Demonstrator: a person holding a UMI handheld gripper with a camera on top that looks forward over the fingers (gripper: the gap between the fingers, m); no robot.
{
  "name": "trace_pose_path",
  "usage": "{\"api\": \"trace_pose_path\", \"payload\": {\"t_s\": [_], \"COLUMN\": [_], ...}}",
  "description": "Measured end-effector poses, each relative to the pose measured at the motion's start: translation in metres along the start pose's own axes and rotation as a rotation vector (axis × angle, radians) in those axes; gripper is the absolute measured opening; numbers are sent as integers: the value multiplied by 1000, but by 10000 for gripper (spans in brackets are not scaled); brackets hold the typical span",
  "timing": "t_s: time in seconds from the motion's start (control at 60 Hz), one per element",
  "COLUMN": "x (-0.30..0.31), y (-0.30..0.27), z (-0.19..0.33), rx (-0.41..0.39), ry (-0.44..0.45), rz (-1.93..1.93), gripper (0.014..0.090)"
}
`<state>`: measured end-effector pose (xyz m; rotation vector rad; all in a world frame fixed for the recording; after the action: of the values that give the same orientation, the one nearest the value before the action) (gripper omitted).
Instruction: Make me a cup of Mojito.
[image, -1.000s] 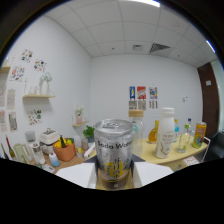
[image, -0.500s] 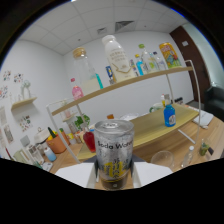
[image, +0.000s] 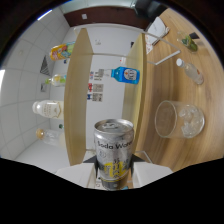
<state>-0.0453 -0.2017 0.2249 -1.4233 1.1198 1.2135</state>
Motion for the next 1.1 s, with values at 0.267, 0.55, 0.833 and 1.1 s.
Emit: {"api": "trace_pose_path", "payload": {"t_s": [0.267,0.55,0.833,1.1], "x": [-18,-21,-4,-31], "y": [-23,-39,-34,-34], "z": [-3,3,1,-6], "rx": [-10,-19,-21,-6], "ry": [-132,-186,-131,-76], "rz": [493,750,695,80], "gripper": [499,502,501,501]}}
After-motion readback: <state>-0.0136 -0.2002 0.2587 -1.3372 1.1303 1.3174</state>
